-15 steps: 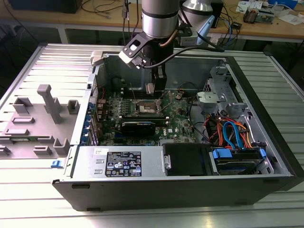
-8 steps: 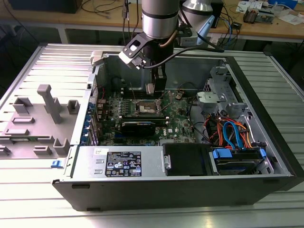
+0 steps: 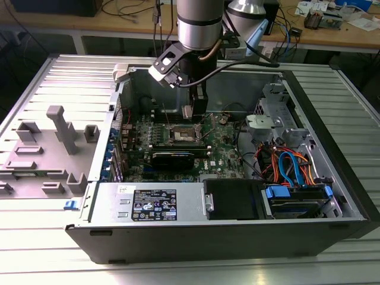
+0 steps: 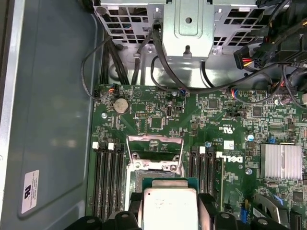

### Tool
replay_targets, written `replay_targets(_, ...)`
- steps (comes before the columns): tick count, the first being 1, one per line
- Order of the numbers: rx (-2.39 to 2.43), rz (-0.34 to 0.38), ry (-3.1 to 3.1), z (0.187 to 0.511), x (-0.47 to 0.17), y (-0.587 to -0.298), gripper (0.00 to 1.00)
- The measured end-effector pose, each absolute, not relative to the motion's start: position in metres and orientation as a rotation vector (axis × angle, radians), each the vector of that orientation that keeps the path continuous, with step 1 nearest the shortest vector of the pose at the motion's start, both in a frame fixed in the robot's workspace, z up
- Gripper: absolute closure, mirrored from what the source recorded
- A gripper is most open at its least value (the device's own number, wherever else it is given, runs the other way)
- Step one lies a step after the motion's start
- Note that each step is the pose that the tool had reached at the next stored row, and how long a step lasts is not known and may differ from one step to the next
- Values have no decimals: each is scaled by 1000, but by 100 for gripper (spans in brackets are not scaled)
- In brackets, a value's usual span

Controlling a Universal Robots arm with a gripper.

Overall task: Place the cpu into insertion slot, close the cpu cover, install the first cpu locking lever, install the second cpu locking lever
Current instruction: 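Place the cpu into insertion slot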

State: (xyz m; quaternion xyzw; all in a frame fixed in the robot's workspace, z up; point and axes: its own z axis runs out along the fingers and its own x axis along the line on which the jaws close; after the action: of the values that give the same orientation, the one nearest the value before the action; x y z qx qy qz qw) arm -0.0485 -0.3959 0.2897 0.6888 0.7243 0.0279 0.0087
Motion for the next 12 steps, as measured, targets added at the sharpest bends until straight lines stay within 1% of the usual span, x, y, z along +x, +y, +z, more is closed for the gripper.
replay_targets(6, 2179, 87, 2236, 277, -60, -396, 46)
replay_targets(12, 2186, 87, 2229, 276, -61, -396, 46)
